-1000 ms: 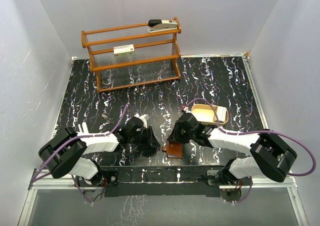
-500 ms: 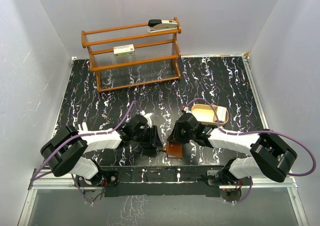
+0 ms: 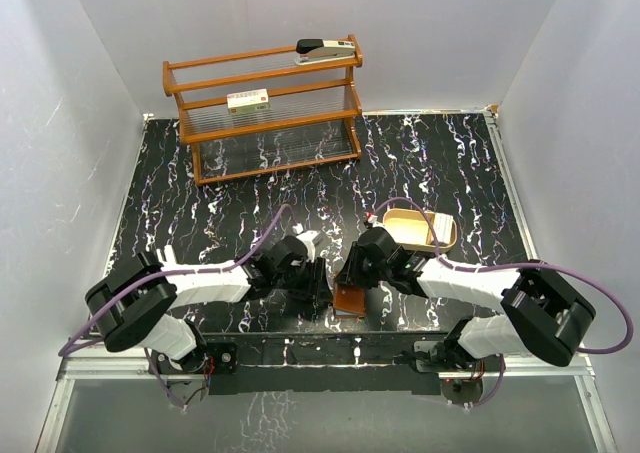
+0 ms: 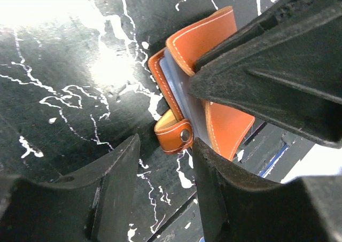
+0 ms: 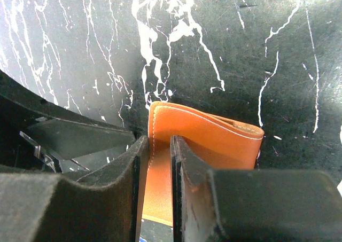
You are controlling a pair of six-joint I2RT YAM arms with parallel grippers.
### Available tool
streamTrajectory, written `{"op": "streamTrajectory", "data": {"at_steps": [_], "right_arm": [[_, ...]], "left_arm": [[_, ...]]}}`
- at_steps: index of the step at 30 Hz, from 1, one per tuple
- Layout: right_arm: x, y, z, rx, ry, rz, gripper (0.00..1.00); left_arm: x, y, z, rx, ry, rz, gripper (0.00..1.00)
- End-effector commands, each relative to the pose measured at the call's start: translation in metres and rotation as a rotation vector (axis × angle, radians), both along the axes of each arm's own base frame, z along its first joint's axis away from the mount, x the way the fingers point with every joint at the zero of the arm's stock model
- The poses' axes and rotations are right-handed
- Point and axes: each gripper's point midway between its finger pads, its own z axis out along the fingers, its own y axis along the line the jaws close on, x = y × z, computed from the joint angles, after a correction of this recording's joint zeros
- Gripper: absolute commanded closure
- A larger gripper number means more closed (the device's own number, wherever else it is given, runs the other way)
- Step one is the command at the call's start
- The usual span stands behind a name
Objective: Put the credit cards into the card holder
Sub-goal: Close the card holder at the center of the board.
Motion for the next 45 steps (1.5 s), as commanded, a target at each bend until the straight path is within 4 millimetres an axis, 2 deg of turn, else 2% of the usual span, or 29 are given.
{"op": "streamTrajectory", "data": {"at_steps": [1, 5, 9, 14, 18, 27, 42, 45], "right_arm": [[-0.007, -0.022, -0.024, -0.098, 0.017, -0.019, 0.80], [-0.006, -0.022, -0.022, -0.089, 0.009, -0.020, 0.79], [-0.006, -0.020, -0.022, -0.084, 0.005, -0.017, 0.79], [-0.006, -0.022, -0.024, -0.086, 0.002, -0.019, 0.79], [-0.005, -0.023, -0.027, -0.097, 0.002, -0.023, 0.79], [-0.002, -0.023, -0.023, -0.100, -0.007, -0.034, 0.79], [-0.002, -0.025, -0.020, -0.128, 0.004, -0.027, 0.77], [-0.003, -0.025, -0.016, -0.117, -0.002, -0.031, 0.76]], "left_arm": [[-0.010, 0.009, -0.018, 0.099, -0.034, -0.034, 0.56], [-0.012, 0.013, -0.022, 0.130, -0.059, -0.024, 0.54], [-0.010, 0.027, -0.037, 0.207, -0.053, 0.013, 0.53], [-0.014, 0.019, -0.041, 0.211, -0.044, -0.033, 0.49], [-0.012, 0.030, -0.045, 0.267, -0.042, 0.003, 0.49], [-0.016, 0.040, -0.036, 0.334, 0.000, 0.023, 0.64], [-0.030, 0.055, -0.029, 0.386, 0.080, 0.063, 0.72], [-0.027, 0.041, -0.016, 0.294, 0.036, 0.025, 0.71]]}}
